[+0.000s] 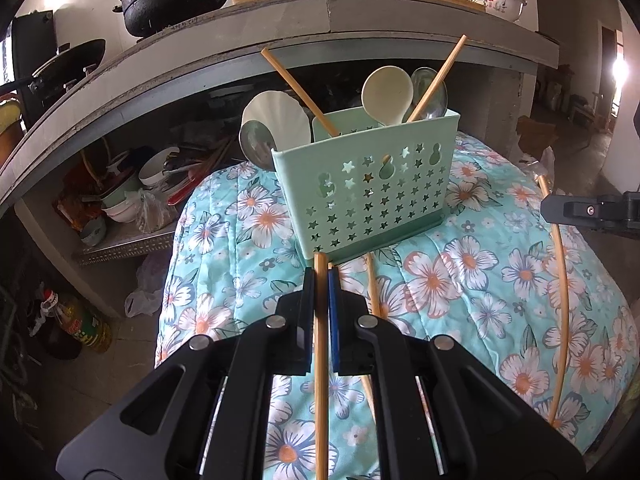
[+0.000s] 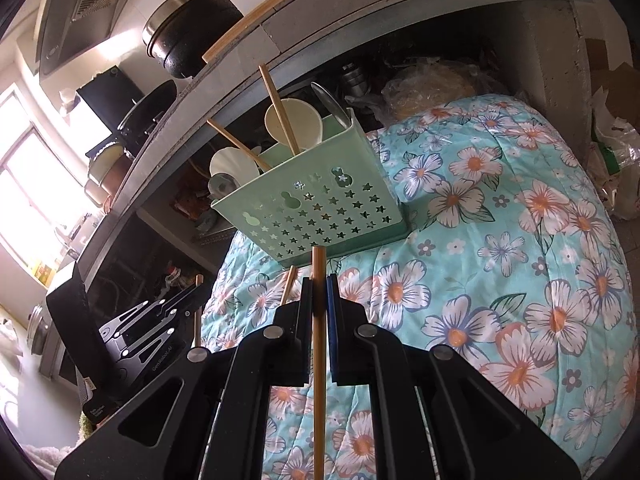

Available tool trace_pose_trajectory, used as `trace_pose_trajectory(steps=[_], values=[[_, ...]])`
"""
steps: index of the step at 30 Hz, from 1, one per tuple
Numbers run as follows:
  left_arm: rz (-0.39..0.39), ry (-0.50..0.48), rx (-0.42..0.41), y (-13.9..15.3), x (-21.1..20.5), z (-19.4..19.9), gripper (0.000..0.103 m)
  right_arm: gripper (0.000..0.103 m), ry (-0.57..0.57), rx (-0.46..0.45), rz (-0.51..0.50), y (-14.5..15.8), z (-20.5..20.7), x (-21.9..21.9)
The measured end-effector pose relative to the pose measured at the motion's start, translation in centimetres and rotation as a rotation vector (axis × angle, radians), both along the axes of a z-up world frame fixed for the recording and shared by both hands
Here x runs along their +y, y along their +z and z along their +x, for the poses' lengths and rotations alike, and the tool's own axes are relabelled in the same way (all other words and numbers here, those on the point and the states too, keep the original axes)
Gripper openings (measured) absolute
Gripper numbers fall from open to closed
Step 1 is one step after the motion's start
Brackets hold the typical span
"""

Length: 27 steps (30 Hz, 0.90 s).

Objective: Organize utensils
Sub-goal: 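Lift one chopstick in each gripper up toward the green holder, then drop the chopstick into the green holder with the left gripper while the right holds its chopstick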

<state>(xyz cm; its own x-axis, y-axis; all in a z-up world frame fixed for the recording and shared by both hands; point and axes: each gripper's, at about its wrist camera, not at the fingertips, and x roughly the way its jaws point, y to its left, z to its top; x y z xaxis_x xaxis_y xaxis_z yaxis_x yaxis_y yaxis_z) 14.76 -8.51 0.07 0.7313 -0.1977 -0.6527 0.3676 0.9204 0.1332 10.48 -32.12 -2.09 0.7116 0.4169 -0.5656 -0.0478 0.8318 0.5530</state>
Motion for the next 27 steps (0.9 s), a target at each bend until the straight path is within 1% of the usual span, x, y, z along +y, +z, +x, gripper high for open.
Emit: trace_pose_trajectory(steps=[6, 10, 12, 15, 19, 23, 27], values=[[-0.033, -0.004, -0.022, 1.4, 0.2, -0.1, 0.006, 0.007, -0.002, -0.029, 0.024, 0.9, -0.7, -0.6], [-0.08, -0.013, -0.05, 3.6, 0.7, 0.3, 0.006, 0.007, 0.002, -0.063, 0.036, 1.9, -1.1, -0.9], [-0.115, -0.022, -0.063, 5.0, 0.9, 0.6, 0.006, 0.007, 0.004, -0.084, 0.045, 2.5, -1.3, -1.0], [-0.194, -0.04, -0.08, 7.3, 1.4, 1.1, 0.006, 0.007, 0.008, -0.124, 0.055, 3.7, -1.7, -1.3], [-0.3, -0.069, -0.132, 11.0, 1.8, 1.8, 0.006, 0.007, 0.011, -0.161, 0.059, 4.7, -2.0, -1.7], [-0.383, -0.092, -0.191, 14.5, 1.9, 2.6, 0.006, 0.007, 0.012, -0.168, 0.064, 4.7, -1.9, -2.2], [-0.443, -0.097, -0.249, 17.3, 1.7, 3.9, 0.006, 0.007, 0.011, -0.151, 0.077, 4.0, -1.3, -2.6]])
